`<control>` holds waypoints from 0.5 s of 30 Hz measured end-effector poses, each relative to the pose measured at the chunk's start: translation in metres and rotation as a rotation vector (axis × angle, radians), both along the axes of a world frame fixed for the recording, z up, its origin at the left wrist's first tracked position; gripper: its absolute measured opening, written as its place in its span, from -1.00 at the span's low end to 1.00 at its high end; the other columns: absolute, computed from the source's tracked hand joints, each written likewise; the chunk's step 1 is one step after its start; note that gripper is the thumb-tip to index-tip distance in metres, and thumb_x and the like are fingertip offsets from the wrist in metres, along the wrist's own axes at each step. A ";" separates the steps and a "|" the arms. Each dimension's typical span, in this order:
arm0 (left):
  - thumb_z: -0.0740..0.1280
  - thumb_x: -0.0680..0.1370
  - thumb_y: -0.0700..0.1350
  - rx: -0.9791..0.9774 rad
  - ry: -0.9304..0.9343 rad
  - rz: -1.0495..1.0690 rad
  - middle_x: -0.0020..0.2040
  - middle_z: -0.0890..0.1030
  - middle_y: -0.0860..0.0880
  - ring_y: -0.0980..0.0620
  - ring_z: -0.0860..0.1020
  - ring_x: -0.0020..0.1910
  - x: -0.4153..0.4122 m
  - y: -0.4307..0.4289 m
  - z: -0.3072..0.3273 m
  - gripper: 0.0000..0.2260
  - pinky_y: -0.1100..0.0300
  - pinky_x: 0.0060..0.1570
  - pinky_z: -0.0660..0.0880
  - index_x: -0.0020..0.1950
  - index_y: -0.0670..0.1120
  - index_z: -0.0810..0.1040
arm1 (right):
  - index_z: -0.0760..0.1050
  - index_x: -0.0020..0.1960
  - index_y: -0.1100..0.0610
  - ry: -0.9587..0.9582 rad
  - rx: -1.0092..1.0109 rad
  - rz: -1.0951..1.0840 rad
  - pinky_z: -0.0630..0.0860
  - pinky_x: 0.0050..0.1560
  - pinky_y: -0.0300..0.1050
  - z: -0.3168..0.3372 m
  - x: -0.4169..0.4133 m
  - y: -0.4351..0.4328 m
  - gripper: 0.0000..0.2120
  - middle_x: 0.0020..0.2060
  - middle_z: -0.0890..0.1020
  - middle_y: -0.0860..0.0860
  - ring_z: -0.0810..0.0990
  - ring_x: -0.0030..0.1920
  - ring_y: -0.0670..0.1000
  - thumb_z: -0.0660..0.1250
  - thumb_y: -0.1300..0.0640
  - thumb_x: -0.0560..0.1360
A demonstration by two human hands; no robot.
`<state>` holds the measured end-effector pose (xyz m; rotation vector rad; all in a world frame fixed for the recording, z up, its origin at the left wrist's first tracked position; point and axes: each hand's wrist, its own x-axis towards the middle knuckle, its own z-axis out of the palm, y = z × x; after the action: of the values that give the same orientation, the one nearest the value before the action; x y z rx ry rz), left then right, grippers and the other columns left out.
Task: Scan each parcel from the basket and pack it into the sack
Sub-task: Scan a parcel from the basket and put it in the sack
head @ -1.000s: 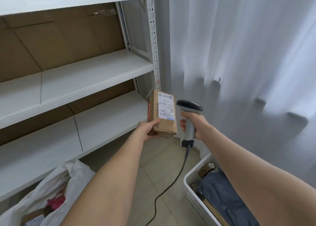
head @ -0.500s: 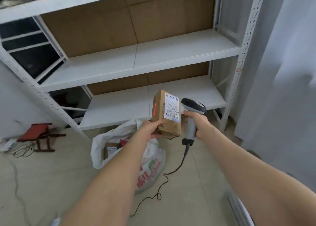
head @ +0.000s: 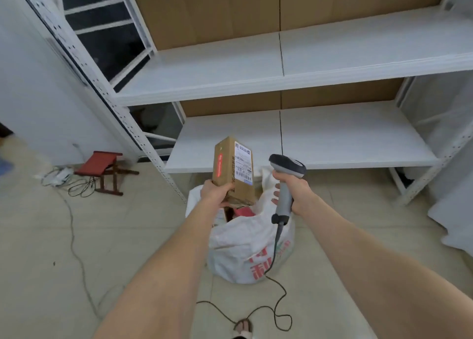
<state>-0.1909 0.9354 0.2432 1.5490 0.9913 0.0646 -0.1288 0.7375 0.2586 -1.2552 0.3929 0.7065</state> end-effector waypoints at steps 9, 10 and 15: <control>0.56 0.30 -0.17 0.206 0.198 -0.224 0.25 0.45 -0.16 -0.15 0.54 0.14 0.064 0.141 -0.114 -0.29 -0.08 0.08 0.56 0.38 -0.12 0.35 | 0.50 0.13 0.26 0.120 -0.054 -0.114 0.55 0.09 0.15 -0.089 0.050 0.141 -0.69 -0.14 0.55 0.18 0.56 -0.10 0.19 0.48 0.19 0.45; 0.56 0.30 -0.16 0.240 0.228 -0.274 0.25 0.43 -0.16 -0.13 0.53 0.14 0.071 0.146 -0.129 -0.29 -0.04 0.11 0.55 0.38 -0.13 0.34 | 0.51 0.11 0.26 0.130 -0.071 -0.125 0.57 0.04 0.13 -0.101 0.055 0.149 -0.69 -0.15 0.56 0.17 0.58 -0.11 0.19 0.49 0.18 0.44; 0.50 0.36 -0.05 0.553 0.335 -0.540 0.34 0.31 -0.16 -0.14 0.39 0.28 0.093 0.153 -0.204 -0.29 0.04 0.21 0.40 0.43 -0.10 0.27 | 0.53 -0.02 0.19 0.205 -0.123 -0.123 0.61 -0.28 -0.05 -0.167 0.076 0.172 -0.77 -0.29 0.55 0.09 0.55 -0.31 0.06 0.50 0.13 0.42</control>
<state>-0.0976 1.0888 0.0394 2.3515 0.8094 -0.3366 -0.0523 0.9096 0.0913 -1.2656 0.6852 0.7163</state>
